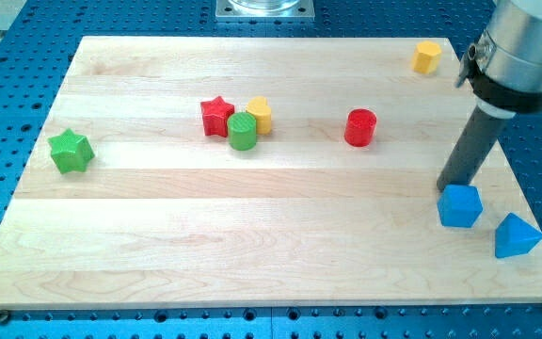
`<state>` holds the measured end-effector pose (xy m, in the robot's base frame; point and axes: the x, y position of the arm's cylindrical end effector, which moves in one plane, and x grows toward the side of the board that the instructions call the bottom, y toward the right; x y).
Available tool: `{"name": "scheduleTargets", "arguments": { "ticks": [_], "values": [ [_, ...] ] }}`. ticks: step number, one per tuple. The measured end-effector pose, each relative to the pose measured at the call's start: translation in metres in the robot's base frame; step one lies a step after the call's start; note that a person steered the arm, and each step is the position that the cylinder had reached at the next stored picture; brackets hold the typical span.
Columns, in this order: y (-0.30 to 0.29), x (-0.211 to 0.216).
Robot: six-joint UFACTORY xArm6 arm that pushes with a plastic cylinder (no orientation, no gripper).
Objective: Place the red circle into the heart
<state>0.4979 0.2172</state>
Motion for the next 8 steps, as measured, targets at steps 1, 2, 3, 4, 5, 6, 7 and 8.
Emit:
{"name": "scheduleTargets", "arguments": {
  "ticks": [1,2,3,4,5,6,7,8],
  "values": [
    [0.000,0.000],
    [-0.011,0.004],
    [-0.032,0.042],
    [-0.028,0.043],
    [-0.013,0.040],
    [0.007,0.032],
    [0.008,0.029],
    [-0.005,-0.044]
  ]
}}
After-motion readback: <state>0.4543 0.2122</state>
